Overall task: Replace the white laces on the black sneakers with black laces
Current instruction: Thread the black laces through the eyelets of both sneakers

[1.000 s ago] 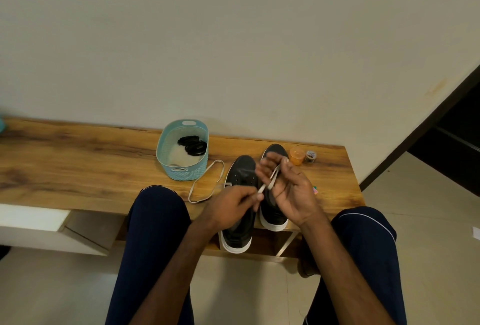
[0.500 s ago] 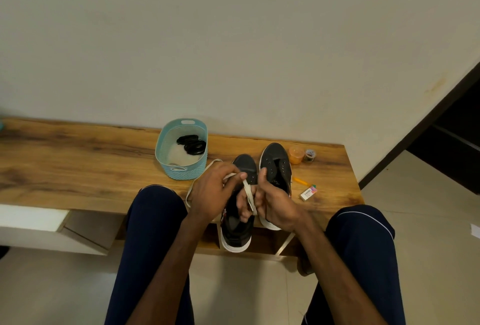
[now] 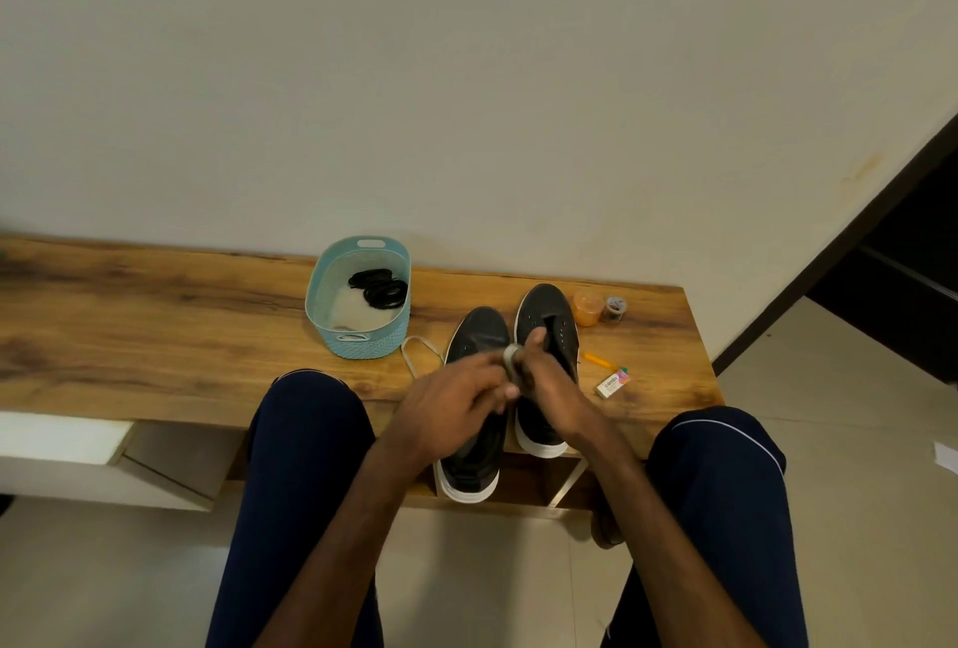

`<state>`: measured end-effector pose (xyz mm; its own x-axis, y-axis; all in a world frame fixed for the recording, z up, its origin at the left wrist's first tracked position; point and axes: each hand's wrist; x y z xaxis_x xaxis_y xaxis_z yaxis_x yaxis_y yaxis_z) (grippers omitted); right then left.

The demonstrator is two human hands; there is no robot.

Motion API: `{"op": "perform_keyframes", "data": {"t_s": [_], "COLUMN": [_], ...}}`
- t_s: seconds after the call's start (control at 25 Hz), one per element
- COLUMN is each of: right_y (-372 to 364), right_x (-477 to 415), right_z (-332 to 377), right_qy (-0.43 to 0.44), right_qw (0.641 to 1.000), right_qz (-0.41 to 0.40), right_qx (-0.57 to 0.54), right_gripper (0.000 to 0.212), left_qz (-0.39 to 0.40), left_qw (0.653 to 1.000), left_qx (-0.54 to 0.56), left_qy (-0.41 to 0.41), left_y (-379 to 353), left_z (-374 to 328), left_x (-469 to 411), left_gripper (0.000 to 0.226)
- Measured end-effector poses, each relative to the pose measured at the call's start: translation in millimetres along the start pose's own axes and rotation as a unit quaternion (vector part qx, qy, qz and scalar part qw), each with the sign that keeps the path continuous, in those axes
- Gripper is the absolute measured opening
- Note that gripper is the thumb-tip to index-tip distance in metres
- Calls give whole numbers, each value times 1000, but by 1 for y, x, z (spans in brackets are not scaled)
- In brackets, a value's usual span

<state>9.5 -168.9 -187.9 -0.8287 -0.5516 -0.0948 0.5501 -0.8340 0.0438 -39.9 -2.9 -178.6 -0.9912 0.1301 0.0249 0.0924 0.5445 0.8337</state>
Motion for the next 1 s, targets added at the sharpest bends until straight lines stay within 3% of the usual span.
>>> {"op": "perform_keyframes", "data": {"t_s": [0.16, 0.28, 0.4, 0.48, 0.56, 0.64, 0.68, 0.76, 0.92, 1.0], "right_y": [0, 4, 12, 17, 21, 20, 17, 10, 12, 18], "right_x": [2, 6, 7, 1, -4, -5, -4, 0, 6, 9], "right_z": [7, 17, 25, 24, 18, 10, 7, 6, 15, 25], "right_qy": [-80, -57, 42, 87, 95, 47, 4, -90, -101, -64], "right_qw": [985, 942, 883, 861, 907, 972, 990, 992, 945, 920], "right_qz": [121, 206, 112, 6, -80, -101, -74, 39, 236, 266], "right_qx": [-88, -260, -454, -501, -403, -207, -124, -82, -204, -281], "right_gripper": [105, 110, 108, 104, 99, 97, 97, 101, 118, 118], "left_qz": [-136, -137, -40, -1, 10, -46, -96, -179, -236, -177], "left_qw": [989, 986, 990, 997, 1000, 998, 993, 982, 969, 980], "left_qx": [12, 77, 123, 67, -6, -48, -60, -66, 50, 84], "left_qy": [61, 58, 59, 42, 13, -14, -20, 0, 54, 46], "left_y": [6, 4, -5, -11, -16, -14, -10, -2, 5, 0], "left_z": [10, 9, 0, -7, -12, -12, -10, -6, 2, 1], "left_x": [-7, -12, -10, -6, -4, -2, -1, -2, -11, -10], "left_gripper": [42, 43, 25, 28, 32, 38, 39, 37, 38, 31]}}
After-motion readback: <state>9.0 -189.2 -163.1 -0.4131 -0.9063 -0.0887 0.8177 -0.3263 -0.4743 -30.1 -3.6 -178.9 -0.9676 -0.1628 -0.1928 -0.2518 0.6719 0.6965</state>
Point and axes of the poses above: each hand's wrist, its own x-axis away from the middle knuckle, its own y-axis out of the back of the hand, z = x × y, and after that the axes turned 14 degrees about y, right-handed
